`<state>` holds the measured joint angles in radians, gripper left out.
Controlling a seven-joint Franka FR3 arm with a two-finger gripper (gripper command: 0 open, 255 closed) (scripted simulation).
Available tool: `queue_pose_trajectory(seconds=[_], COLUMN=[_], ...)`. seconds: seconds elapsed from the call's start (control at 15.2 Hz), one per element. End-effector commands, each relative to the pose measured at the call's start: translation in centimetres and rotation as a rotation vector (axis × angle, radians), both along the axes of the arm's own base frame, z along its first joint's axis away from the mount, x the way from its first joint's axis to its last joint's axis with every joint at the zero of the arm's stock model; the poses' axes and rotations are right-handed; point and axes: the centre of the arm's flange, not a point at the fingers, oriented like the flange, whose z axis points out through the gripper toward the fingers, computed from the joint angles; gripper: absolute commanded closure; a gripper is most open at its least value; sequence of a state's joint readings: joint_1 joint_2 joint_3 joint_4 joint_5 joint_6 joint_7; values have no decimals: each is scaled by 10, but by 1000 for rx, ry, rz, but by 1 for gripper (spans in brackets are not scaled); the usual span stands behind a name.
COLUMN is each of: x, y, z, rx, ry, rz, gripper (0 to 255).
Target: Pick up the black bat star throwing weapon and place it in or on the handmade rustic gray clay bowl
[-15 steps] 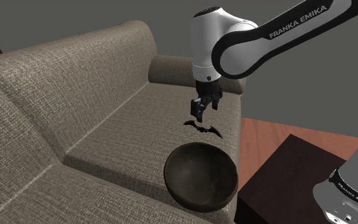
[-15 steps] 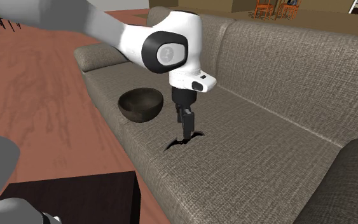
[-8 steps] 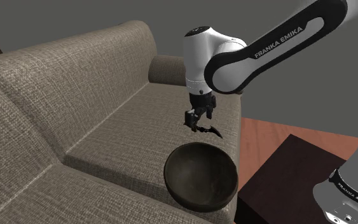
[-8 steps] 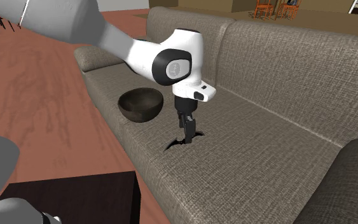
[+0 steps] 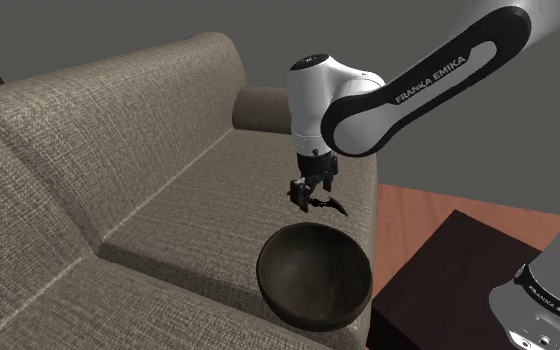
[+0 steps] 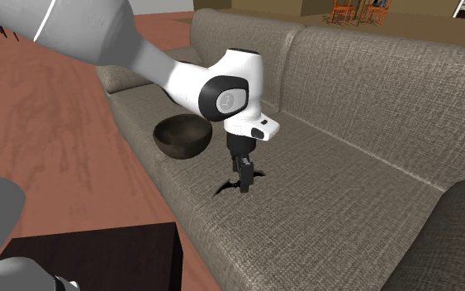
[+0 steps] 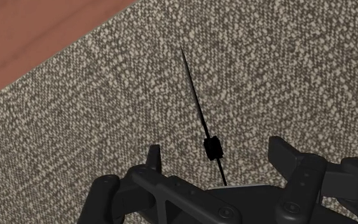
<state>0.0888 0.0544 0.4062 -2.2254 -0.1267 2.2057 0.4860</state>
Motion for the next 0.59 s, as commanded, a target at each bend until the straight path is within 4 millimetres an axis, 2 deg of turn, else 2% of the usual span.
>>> queue_pose_trajectory(seconds=[0.0,0.07,0.13,0.53], x=[0,0,0,0], y=[0,0,0,0], z=[0,0,0,0], rx=[0,0,0,0], ry=[0,0,0,0], rz=[0,0,0,0], gripper=[0,0,255,255])
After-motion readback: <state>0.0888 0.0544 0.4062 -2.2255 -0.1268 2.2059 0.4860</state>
